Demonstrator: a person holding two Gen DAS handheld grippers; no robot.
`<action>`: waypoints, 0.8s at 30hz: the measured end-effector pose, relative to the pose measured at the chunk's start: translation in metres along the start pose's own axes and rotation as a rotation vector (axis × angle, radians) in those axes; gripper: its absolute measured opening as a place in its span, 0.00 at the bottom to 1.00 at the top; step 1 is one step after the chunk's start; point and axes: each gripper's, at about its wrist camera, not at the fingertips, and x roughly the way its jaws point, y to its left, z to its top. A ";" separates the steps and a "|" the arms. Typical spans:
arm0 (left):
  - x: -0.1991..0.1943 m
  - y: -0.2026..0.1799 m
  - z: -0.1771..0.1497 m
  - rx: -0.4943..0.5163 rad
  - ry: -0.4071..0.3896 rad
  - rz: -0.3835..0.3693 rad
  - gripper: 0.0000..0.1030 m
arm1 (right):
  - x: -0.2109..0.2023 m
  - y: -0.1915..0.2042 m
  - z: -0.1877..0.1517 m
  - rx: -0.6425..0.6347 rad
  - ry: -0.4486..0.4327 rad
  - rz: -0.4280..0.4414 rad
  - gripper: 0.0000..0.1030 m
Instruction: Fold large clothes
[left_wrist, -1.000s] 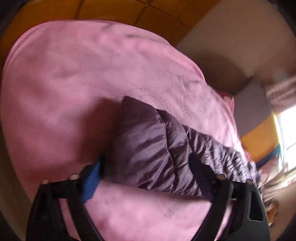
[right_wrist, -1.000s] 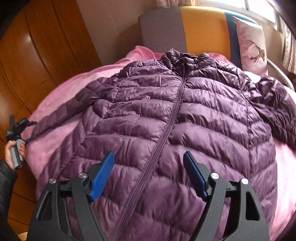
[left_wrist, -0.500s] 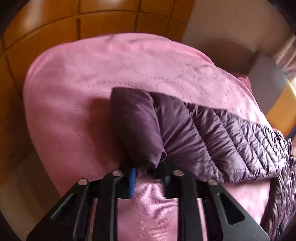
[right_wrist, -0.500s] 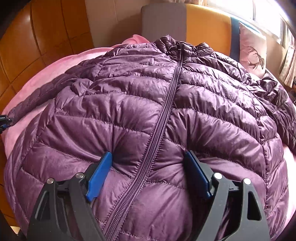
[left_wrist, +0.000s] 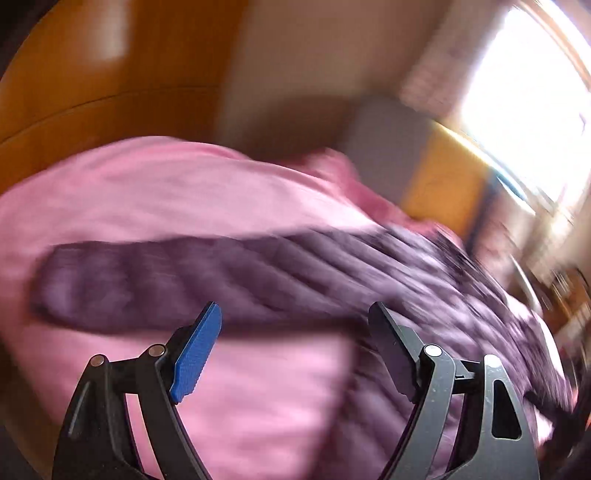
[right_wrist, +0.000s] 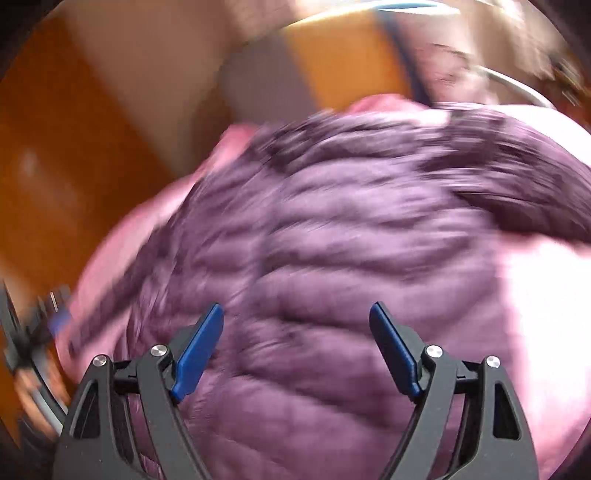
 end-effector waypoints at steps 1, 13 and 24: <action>0.007 -0.019 -0.006 0.042 0.017 -0.025 0.78 | -0.015 -0.027 0.006 0.074 -0.027 -0.029 0.76; 0.079 -0.122 -0.074 0.251 0.201 -0.086 0.78 | -0.139 -0.314 0.014 0.885 -0.366 -0.393 0.53; 0.095 -0.114 -0.083 0.221 0.240 -0.093 0.84 | -0.169 -0.333 0.048 0.863 -0.416 -0.490 0.05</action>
